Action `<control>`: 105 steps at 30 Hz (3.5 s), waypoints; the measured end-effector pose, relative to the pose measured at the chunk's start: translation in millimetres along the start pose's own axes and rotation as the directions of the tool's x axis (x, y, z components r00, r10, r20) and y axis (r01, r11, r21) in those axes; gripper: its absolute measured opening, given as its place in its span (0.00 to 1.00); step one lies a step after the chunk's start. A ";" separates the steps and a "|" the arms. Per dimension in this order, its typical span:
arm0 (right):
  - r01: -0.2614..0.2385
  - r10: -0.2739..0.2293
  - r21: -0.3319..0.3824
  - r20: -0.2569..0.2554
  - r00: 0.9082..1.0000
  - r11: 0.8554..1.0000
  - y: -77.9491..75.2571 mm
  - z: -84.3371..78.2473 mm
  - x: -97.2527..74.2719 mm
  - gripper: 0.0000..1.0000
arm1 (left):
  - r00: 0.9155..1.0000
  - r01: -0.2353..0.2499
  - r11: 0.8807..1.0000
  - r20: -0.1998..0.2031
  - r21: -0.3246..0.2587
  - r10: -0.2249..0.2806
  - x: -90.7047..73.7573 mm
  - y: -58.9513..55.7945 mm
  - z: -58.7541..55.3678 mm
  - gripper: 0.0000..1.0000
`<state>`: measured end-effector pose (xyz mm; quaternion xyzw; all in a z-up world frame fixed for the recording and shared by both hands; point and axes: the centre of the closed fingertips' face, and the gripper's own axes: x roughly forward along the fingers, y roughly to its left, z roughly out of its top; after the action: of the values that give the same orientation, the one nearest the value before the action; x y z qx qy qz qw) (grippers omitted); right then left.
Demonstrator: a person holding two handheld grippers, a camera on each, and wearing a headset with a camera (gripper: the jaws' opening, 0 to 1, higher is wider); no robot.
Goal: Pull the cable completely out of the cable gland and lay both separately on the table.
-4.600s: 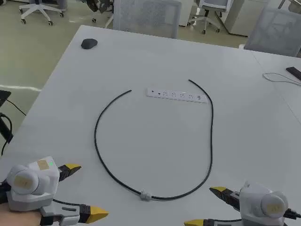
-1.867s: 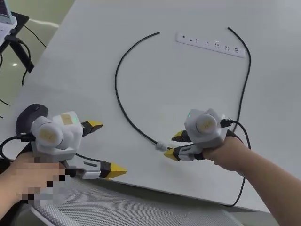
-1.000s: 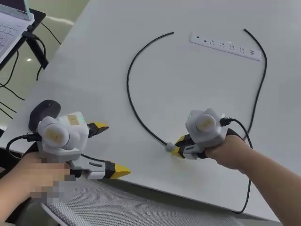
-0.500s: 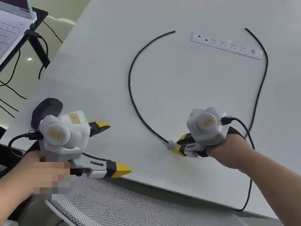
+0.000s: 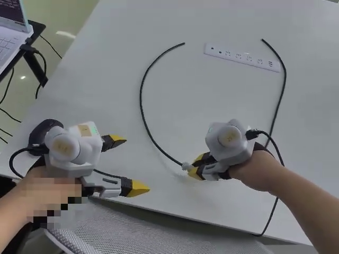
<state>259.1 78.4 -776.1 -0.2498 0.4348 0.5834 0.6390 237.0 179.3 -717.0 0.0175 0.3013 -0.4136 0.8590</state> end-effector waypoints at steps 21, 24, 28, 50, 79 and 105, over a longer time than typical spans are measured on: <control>-0.020 0.021 -0.076 0.012 1.000 0.997 26.6 25.9 -66.8 0.07 | 0.984 0.169 0.974 0.027 0.152 -0.175 37.9 -50.7 57.6 0.74; -0.026 0.027 -0.090 0.013 1.000 0.996 29.5 30.8 -73.3 0.07 | 0.981 0.185 0.972 0.028 0.148 -0.191 40.7 -53.7 60.3 0.72; -0.041 0.041 -0.120 -0.003 0.999 0.992 35.5 34.1 -79.0 0.07 | 0.976 0.206 0.969 0.047 0.138 -0.214 43.2 -57.3 67.4 0.68; -0.043 0.036 -0.236 -0.034 0.999 0.971 40.2 49.6 -107.3 0.07 | 0.943 0.295 0.952 0.134 0.081 -0.304 47.1 -67.2 92.2 0.46; -0.039 0.032 -0.339 -0.027 0.999 0.940 42.3 43.5 -109.8 0.07 | 0.905 0.378 0.916 0.155 0.137 -0.397 47.7 -89.7 97.3 0.16; -0.078 0.041 0.112 0.299 0.953 0.991 25.8 44.7 -142.5 0.13 | 0.912 0.365 0.922 0.149 0.127 -0.382 45.0 -88.4 102.6 0.15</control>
<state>254.4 45.1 -628.3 -0.1069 0.3766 0.6054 0.6930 246.4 61.1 -637.7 -0.0345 0.2042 -0.5841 0.7848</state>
